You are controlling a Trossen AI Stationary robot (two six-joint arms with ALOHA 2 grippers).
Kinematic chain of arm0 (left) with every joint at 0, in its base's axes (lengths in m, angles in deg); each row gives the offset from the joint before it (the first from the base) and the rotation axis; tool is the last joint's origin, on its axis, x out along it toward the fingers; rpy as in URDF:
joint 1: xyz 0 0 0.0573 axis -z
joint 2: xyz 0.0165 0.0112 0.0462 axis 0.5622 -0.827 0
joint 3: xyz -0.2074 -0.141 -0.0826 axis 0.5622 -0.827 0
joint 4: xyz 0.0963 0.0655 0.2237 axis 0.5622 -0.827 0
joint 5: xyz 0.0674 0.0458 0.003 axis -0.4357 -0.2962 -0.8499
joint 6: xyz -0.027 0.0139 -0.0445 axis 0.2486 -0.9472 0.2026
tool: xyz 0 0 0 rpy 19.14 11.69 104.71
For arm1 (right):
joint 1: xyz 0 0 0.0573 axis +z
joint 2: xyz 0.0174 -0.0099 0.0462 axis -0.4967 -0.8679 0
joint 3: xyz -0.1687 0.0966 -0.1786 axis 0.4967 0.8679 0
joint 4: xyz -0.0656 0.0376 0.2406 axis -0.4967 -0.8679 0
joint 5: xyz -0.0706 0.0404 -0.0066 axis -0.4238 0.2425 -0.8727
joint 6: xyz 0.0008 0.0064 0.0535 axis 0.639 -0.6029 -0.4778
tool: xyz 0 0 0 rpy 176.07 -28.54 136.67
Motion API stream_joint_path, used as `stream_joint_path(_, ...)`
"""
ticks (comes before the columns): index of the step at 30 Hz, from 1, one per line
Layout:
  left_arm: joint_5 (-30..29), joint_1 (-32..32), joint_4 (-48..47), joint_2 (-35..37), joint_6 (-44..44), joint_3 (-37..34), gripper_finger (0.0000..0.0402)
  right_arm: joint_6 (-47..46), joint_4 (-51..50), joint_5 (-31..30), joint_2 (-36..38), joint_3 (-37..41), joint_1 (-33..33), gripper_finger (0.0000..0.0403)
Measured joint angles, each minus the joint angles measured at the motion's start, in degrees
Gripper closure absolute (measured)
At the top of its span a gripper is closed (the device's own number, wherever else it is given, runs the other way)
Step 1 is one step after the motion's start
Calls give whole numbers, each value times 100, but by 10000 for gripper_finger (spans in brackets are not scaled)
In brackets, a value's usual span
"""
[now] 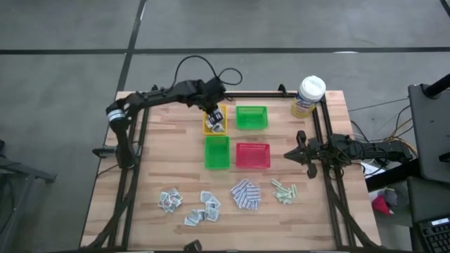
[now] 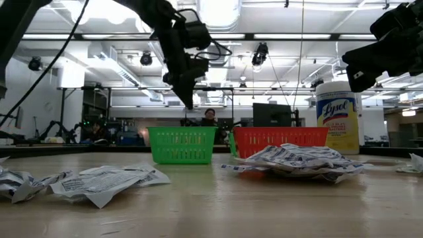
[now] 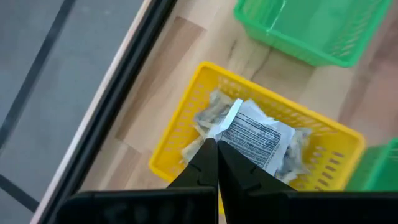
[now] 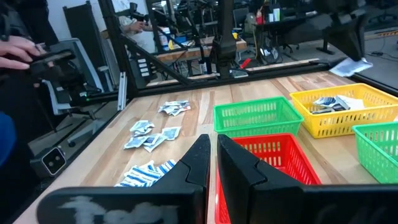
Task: Pick & Place First Aid Supplies
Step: Put the blue alcohol pad into the yellow bin
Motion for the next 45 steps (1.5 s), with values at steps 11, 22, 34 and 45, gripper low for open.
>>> stream_joint_path(11, 464, -308, 153, -435, -128, 0, 401, -1, -1, -1, 0, 0, 0, 374)
stream_joint_path(22, 840, -338, 214, -914, -130, 0, 401, 1, -1, -3, 0, 0, -1, 374)
stream_joint_path(34, 670, -362, 320, -914, -247, 0, 397, -1, -1, -1, 0, 0, -1, 374)
stream_joint_path(45, 451, -391, 414, -804, -464, 80, 253, -1, -1, -1, 0, 1, 0, 374)
